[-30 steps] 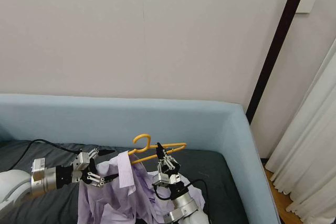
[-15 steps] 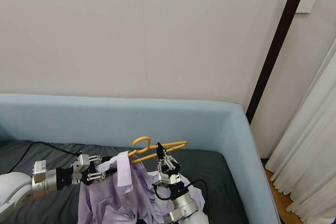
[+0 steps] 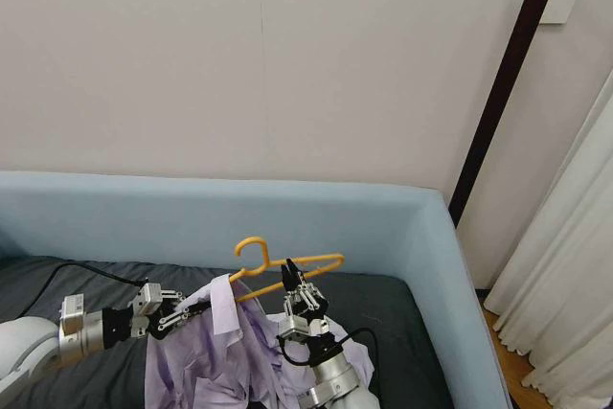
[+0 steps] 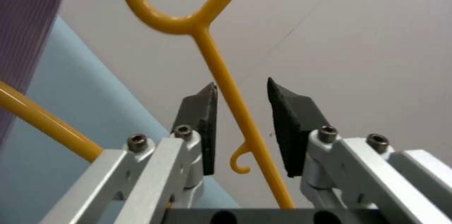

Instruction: Pick up the clothes from the sofa and hang them on the clothes hanger.

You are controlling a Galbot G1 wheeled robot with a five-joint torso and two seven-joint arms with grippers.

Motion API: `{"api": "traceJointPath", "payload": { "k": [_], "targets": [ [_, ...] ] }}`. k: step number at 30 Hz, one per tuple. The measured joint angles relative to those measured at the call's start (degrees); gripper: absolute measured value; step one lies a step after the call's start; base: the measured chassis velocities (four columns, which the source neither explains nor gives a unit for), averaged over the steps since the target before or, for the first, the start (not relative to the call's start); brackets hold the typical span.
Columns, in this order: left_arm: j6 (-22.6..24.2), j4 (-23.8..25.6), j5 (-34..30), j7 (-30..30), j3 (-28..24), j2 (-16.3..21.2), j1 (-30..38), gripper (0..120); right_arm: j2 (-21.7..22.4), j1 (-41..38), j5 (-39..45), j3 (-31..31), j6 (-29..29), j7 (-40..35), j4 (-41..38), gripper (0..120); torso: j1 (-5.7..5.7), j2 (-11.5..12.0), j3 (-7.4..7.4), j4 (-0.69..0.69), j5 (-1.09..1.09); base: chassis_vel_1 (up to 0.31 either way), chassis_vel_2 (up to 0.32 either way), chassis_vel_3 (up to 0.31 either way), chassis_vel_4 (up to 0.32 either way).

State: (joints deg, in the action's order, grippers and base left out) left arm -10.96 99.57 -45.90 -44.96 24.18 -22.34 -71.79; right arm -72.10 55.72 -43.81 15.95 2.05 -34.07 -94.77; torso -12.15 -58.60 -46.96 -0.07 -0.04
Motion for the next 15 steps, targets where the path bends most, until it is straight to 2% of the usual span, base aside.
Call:
{"api": "traceJointPath", "payload": {
  "k": [3, 5, 6, 9, 11, 12, 13, 15],
  "targets": [
    [0.0, -0.7, -0.5, -0.3, 0.0, -0.6, 0.0, 6, -0.3, -0.2, 1.5, 0.5, 0.3, -0.1, -0.4, 48, 0.00, 0.0, 0.00, 0.01, 0.00, 0.000, 0.000, 0.000, 0.000],
    [0.0, -1.0, -0.8, -0.3, 0.0, -0.6, 0.0, 6, -0.2, -0.2, 2.1, 0.6, 0.6, -0.1, -0.4, 50, 0.00, 0.0, 0.00, 0.00, 0.00, 0.000, 0.000, 0.000, 0.000],
    [0.0, -1.5, -1.2, -0.3, 0.0, -0.7, 0.0, 6, -0.3, -0.2, 3.0, 0.6, 1.4, -0.1, -0.5, 54, 0.00, 0.0, 0.00, 0.01, 0.00, 0.000, 0.000, 0.000, 0.000],
    [-0.1, -3.7, -1.6, -0.3, 0.3, -1.1, 0.3, 6, 0.2, 0.4, 8.3, 0.6, 9.6, 3.9, -1.3, 70, 0.00, 0.0, 0.00, 0.01, -0.01, 0.000, 0.000, 0.000, 0.000],
    [-0.2, -3.9, -1.6, -0.3, 0.3, -1.2, 0.3, 6, 0.3, 0.5, 9.2, 0.5, 11.4, 4.9, -1.3, 72, 0.00, 0.0, 0.00, 0.01, -0.01, 0.000, 0.000, 0.000, 0.000],
    [-0.5, -4.5, -1.6, -0.4, 0.6, -1.2, 0.4, 6, 0.9, 1.0, 12.3, 0.2, 16.1, 8.7, -0.8, 79, 0.00, 0.0, 0.00, 0.01, -0.01, 0.000, 0.000, 0.000, 0.000],
    [-0.6, -4.7, -1.5, -0.4, 0.9, -1.2, 0.4, 6, 1.2, 1.2, 13.9, -0.2, 17.8, 10.8, 0.2, 83, 0.00, 0.0, 0.00, 0.01, 0.00, 0.000, 0.000, 0.000, 0.000],
    [-1.2, -5.8, -1.5, -0.4, 1.3, -1.1, 0.7, 6, 1.9, -0.2, 23.0, -1.0, 23.2, 22.6, 6.8, 91, 0.01, 0.0, 0.00, 0.00, 0.00, 0.000, 0.000, 0.000, 0.000]
  ]
}}
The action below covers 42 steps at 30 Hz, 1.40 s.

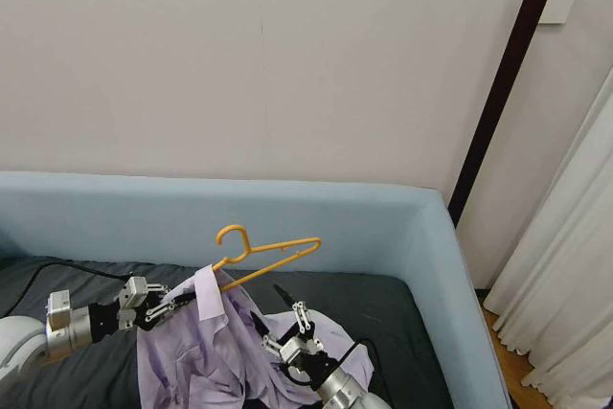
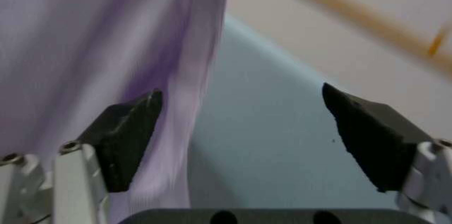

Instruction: Pick up the clothes from the sofa and hang them on the clothes hanger.

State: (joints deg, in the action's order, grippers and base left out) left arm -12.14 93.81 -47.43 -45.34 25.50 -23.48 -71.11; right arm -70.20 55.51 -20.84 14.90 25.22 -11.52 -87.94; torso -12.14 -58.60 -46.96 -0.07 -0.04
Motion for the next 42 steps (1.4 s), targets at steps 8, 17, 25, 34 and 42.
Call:
{"api": "traceJointPath", "payload": {
  "k": [8, 17, 25, 34, 42],
  "targets": [
    [-0.9, 0.3, -0.4, 0.0, 3.5, 1.5, -2.9, 6, -2.9, -7.5, 25.8, -0.7, -26.2, 9.3, 12.2, 100, 0.00, 0.0, 0.00, 0.01, 0.00, 0.000, 0.000, 0.000, 0.000],
    [-2.1, 1.0, -0.2, 0.0, 5.4, 2.3, -5.0, 6, -8.5, -13.7, 35.5, -5.5, -36.1, 22.0, 23.6, 98, -0.01, 0.0, 0.00, 0.00, -0.01, 0.000, 0.000, 0.000, 0.000],
    [-2.4, -0.5, -0.2, -0.4, 3.2, 2.2, -3.7, 6, -10.4, -15.1, 16.1, -8.3, -22.1, 25.4, 31.5, 70, 0.00, 0.0, 0.00, 0.01, -0.01, 0.000, 0.000, 0.000, 0.000],
    [-2.6, -2.3, -0.3, -0.9, 1.6, 2.6, -2.4, 6, -11.0, -15.6, -1.9, -12.5, -15.4, 27.6, 32.0, 66, -0.01, 0.0, 0.00, 0.01, 0.00, 0.000, 0.000, 0.000, 0.000],
    [-2.7, -2.5, -0.3, -0.9, 1.5, 3.5, -2.6, 6, -11.7, -15.6, -12.9, -15.7, -12.9, 29.8, 33.9, 68, -0.01, 0.0, 0.00, 0.01, 0.00, 0.000, 0.000, 0.000, 0.000]
  ]
}}
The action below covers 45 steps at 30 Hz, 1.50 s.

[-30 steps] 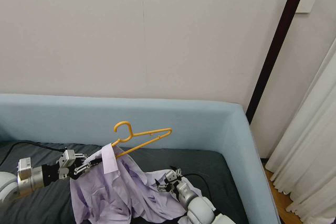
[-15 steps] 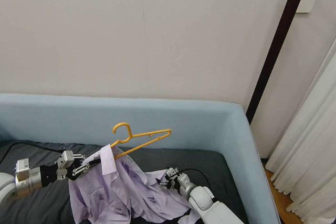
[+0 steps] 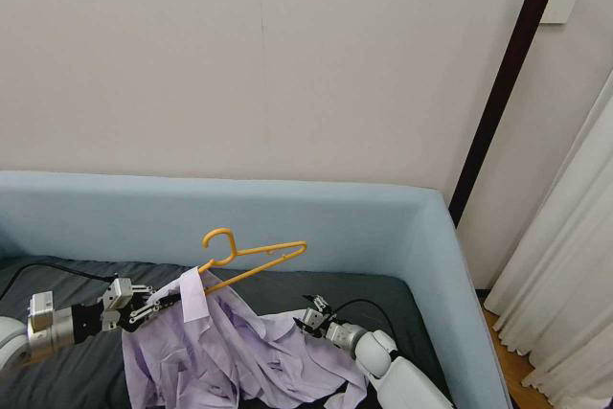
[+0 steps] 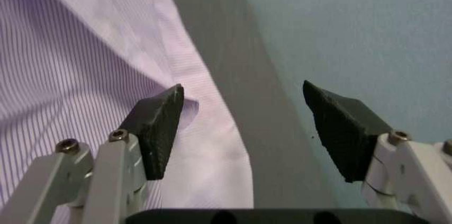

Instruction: Pick up the clothes from the sofa and hang them on the clothes hanger.

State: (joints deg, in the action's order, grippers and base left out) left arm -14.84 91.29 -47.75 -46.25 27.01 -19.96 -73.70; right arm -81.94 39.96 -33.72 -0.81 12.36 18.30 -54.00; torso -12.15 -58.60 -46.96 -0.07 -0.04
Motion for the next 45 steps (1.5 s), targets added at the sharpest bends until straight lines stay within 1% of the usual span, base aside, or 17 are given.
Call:
{"api": "traceJointPath", "payload": {
  "k": [2, 6, 14, 16, 18, 19, 23, 24, 28, 29, 30, 34, 35, 37, 38, 41, 45],
  "targets": [
    [0.0, -0.1, -0.1, 0.0, 0.1, 0.5, 0.0, 6, 0.0, 0.4, -2.0, -1.1, 0.3, 0.8, -0.1, 68, 0.00, 0.0, 0.00, 0.00, 0.00, 0.000, 0.000, 0.000, 0.000],
    [0.0, -0.3, -0.2, 0.0, 0.1, 0.7, 0.1, 6, 0.3, 0.7, -2.2, -1.5, 0.5, 1.5, -1.4, 69, 0.00, 0.0, 0.00, 0.00, 0.00, 0.000, 0.000, 0.000, 0.000],
    [0.0, -0.6, -0.2, 0.0, -0.1, 0.8, 0.6, 6, 0.8, 2.1, -3.5, -1.4, 1.7, 3.3, -3.0, 71, 0.00, 0.0, 0.00, 0.00, 0.00, 0.000, 0.000, 0.000, 0.000],
    [0.0, -0.7, -0.3, 0.0, 0.0, 0.8, 0.6, 6, 0.4, 2.8, -4.0, -0.9, 2.1, 3.1, -2.6, 68, 0.00, 0.0, 0.00, -0.01, -0.01, 0.000, 0.000, 0.000, 0.000],
    [-0.1, -0.7, -0.4, 0.0, 0.1, 0.8, 0.7, 6, -0.3, 3.3, -4.5, -0.4, 2.4, 2.7, -2.0, 64, 0.00, 0.0, 0.00, 0.00, 0.00, 0.000, 0.000, 0.000, 0.000],
    [-0.1, -0.7, -0.4, 0.0, 0.1, 0.8, 0.7, 6, -0.3, 3.3, -4.5, -0.4, 2.4, 2.7, -2.0, 64, 0.00, 0.0, 0.00, 0.00, 0.00, 0.000, 0.000, 0.000, 0.000],
    [-0.3, -0.7, -0.5, -0.1, 0.2, 1.0, 0.5, 6, -1.9, 4.1, -5.4, -0.1, 3.1, 0.8, -1.2, 47, 0.00, 0.0, 0.00, 0.00, -0.01, 0.000, 0.000, 0.000, 0.000],
    [-0.3, -0.7, -0.5, -0.1, 0.2, 1.0, 0.5, 6, -1.9, 4.1, -5.4, -0.1, 3.1, 0.8, -1.2, 47, 0.00, 0.0, 0.00, 0.00, -0.01, 0.000, 0.000, 0.000, 0.000],
    [-0.6, -0.7, -0.5, -0.3, 0.4, 1.1, 0.2, 6, -3.4, 5.0, -4.3, 0.9, 3.1, -2.4, -1.3, 29, 0.00, 0.0, 0.00, 0.00, 0.00, 0.000, 0.000, 0.000, 0.000],
    [-0.6, -0.6, -0.5, -0.3, 0.4, 1.1, 0.2, 6, -3.5, 5.2, -4.0, 1.1, 3.2, -3.0, -1.4, 25, 0.00, 0.0, 0.00, 0.00, 0.00, 0.000, 0.000, 0.000, 0.000],
    [-0.6, -0.6, -0.5, -0.3, 0.4, 1.1, 0.2, 6, -3.5, 5.2, -4.0, 1.1, 3.2, -3.0, -1.4, 25, 0.00, 0.0, 0.00, 0.00, 0.00, 0.000, 0.000, 0.000, 0.000],
    [-0.7, -0.3, -0.6, -0.3, 0.7, 1.1, -0.1, 6, -3.9, 5.4, -2.9, 1.6, 4.0, -4.9, -1.5, 7, 0.00, 0.0, 0.00, 0.00, 0.00, 0.000, 0.000, 0.000, 0.000],
    [-0.7, -0.3, -0.6, -0.3, 0.7, 1.1, -0.1, 6, -3.9, 5.4, -2.9, 1.6, 4.0, -4.9, -1.5, 7, 0.00, 0.0, 0.00, 0.00, 0.00, 0.000, 0.000, 0.000, 0.000],
    [-0.8, -0.3, -0.6, -0.3, 0.8, 1.0, -0.2, 6, -3.9, 5.5, -2.1, 1.7, 4.0, -5.4, -1.8, 1, 0.00, 0.0, 0.00, 0.00, -0.01, 0.000, 0.000, 0.000, 0.000],
    [-0.8, -0.3, -0.6, -0.4, 0.9, 0.9, -0.3, 6, -3.9, 5.5, -1.3, 1.9, 4.0, -5.6, -2.1, 0, 0.00, 0.0, 0.00, 0.00, -0.01, 0.000, 0.000, 0.000, 0.000],
    [-0.9, -0.3, -0.5, -0.4, 1.1, 0.8, -0.4, 6, -3.8, 5.6, 0.2, 2.0, 4.0, -5.7, -2.4, 0, 0.00, 0.0, 0.00, 0.00, -0.01, 0.000, 0.000, 0.000, 0.000],
    [-1.2, -0.4, -0.4, -0.6, 1.3, 0.6, -0.7, 6, -2.6, 5.8, 6.4, 2.5, 3.3, -4.1, -3.9, 0, 0.00, 0.0, 0.00, 0.00, 0.00, 0.000, 0.000, 0.000, 0.000]
  ]
}}
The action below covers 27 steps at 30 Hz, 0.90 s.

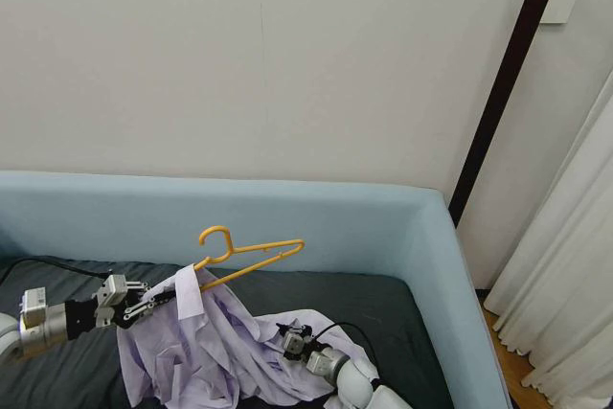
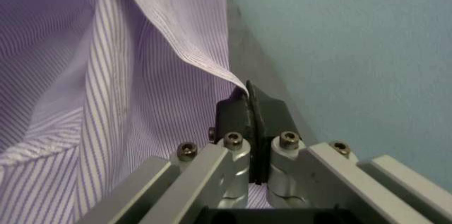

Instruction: Pick up the clothes from the sofa and hang them on the clothes hanger.

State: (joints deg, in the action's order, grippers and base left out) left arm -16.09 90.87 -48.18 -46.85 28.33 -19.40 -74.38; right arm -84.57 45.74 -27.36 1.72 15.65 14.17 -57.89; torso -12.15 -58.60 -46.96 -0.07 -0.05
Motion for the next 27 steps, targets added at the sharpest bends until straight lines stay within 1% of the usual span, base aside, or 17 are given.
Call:
{"api": "traceJointPath", "payload": {
  "k": [1, 2, 7, 8, 12, 14, 15, 16, 17, 18, 19, 20, 23, 24, 25, 26, 27],
  "targets": [
    [0.0, -0.1, 0.0, 0.0, 0.0, -0.1, 0.0, 6, 0.4, 0.1, 2.2, 0.1, -0.5, 0.6, -0.6, 0, 0.00, 0.0, 0.00, 0.00, 0.00, 0.000, 0.000, 0.000, 0.000],
    [0.0, -0.1, 0.0, 0.0, 0.0, -0.1, 0.0, 6, 0.4, 0.1, 2.2, 0.1, -0.5, 0.6, -0.6, 0, 0.00, 0.0, 0.00, 0.00, 0.00, 0.000, 0.000, 0.000, 0.000],
    [-0.2, -0.4, 0.3, -0.2, -0.1, -0.6, 0.1, 6, 2.4, 0.3, 14.8, 0.6, -3.0, 2.9, -3.5, 0, 0.00, 0.0, 0.00, 0.00, 0.00, 0.000, 0.000, 0.000, 0.000],
    [-0.2, -0.4, 0.3, -0.2, -0.1, -0.6, 0.1, 6, 2.4, 0.3, 14.8, 0.6, -3.0, 2.9, -3.5, 0, 0.00, 0.0, 0.00, 0.00, 0.00, 0.000, 0.000, 0.000, 0.000],
    [-0.4, -0.6, 0.4, -0.4, -0.2, -0.7, 0.3, 6, 3.5, 0.3, 22.4, -0.4, -3.9, 4.8, -5.0, 0, 0.00, 0.0, 0.00, 0.00, 0.00, 0.000, 0.000, 0.000, 0.000],
    [-0.4, -0.7, 0.4, -0.4, -0.2, -0.7, 0.4, 6, 3.7, 0.3, 24.3, -0.6, -4.0, 5.4, -5.4, 0, 0.00, 0.0, 0.00, 0.00, 0.00, 0.000, 0.000, 0.000, 0.000],
    [-0.4, -0.8, 0.4, -0.5, -0.3, -0.8, 0.6, 6, 4.0, 0.3, 28.2, -0.7, -4.0, 6.3, -6.1, 0, 0.00, 0.0, 0.00, 0.00, 0.01, 0.000, 0.000, 0.000, 0.000],
    [-0.4, -0.9, 0.4, -0.5, -0.3, -0.9, 0.7, 6, 4.2, 0.3, 29.8, -0.8, -4.0, 6.5, -6.4, 0, 0.00, 0.0, 0.00, 0.00, 0.01, 0.000, 0.000, 0.000, 0.000],
    [-0.5, -1.1, 0.4, -0.6, -0.5, -1.1, 1.1, 6, 4.8, 0.4, 36.1, -1.0, -4.2, 7.7, -7.9, 0, 0.00, 0.0, 0.00, 0.01, 0.01, 0.000, 0.000, 0.000, 0.000],
    [-0.6, -1.1, 0.4, -0.7, -0.7, -1.4, 1.5, 6, 5.3, 0.4, 40.2, -1.1, -4.5, 8.5, -8.9, 0, 0.00, 0.0, 0.00, 0.01, 0.01, 0.000, 0.000, 0.000, 0.000],
    [-0.6, -1.1, 0.4, -0.7, -0.7, -1.4, 1.5, 6, 5.3, 0.4, 40.2, -1.1, -4.5, 8.5, -8.9, 0, 0.00, 0.0, 0.00, 0.01, 0.01, 0.000, 0.000, 0.000, 0.000],
    [-0.8, -1.2, 0.4, -0.8, -0.9, -1.9, 2.1, 6, 6.1, 0.4, 46.0, -1.2, -4.9, 9.2, -10.4, 0, 0.00, 0.0, 0.00, 0.00, 0.01, 0.000, 0.000, 0.000, 0.000],
    [-1.8, -0.4, -0.1, -0.9, -1.0, -3.3, 3.2, 6, 7.7, 0.1, 57.5, -1.2, -6.5, 9.1, -13.6, 0, 0.00, 0.0, 0.00, 0.00, 0.01, 0.000, 0.000, 0.000, 0.000],
    [-1.8, -0.4, -0.1, -0.9, -1.0, -3.3, 3.2, 6, 7.7, 0.1, 57.5, -1.2, -6.5, 9.1, -13.6, 0, 0.00, 0.0, 0.00, 0.00, 0.01, 0.000, 0.000, 0.000, 0.000],
    [-2.2, 0.4, -0.9, -0.9, -0.8, -3.8, 3.3, 6, 8.2, -0.3, 60.8, -1.3, -7.1, 8.4, -14.6, 0, 0.00, 0.0, 0.00, -0.01, 0.01, 0.000, 0.000, 0.000, 0.000],
    [-2.2, 0.5, -1.0, -0.9, -0.8, -3.9, 3.3, 6, 8.3, -0.4, 61.3, -1.3, -7.1, 8.2, -14.8, 0, 0.00, 0.0, 0.00, -0.01, 0.01, 0.000, 0.000, 0.000, 0.000],
    [-2.7, 1.5, -2.2, -1.2, -0.5, -4.5, 3.4, 6, 8.8, -1.2, 64.6, -1.6, -7.8, 6.3, -16.0, 0, 0.00, 0.0, -0.01, 0.00, 0.01, 0.000, 0.000, 0.000, 0.000]
  ]
}}
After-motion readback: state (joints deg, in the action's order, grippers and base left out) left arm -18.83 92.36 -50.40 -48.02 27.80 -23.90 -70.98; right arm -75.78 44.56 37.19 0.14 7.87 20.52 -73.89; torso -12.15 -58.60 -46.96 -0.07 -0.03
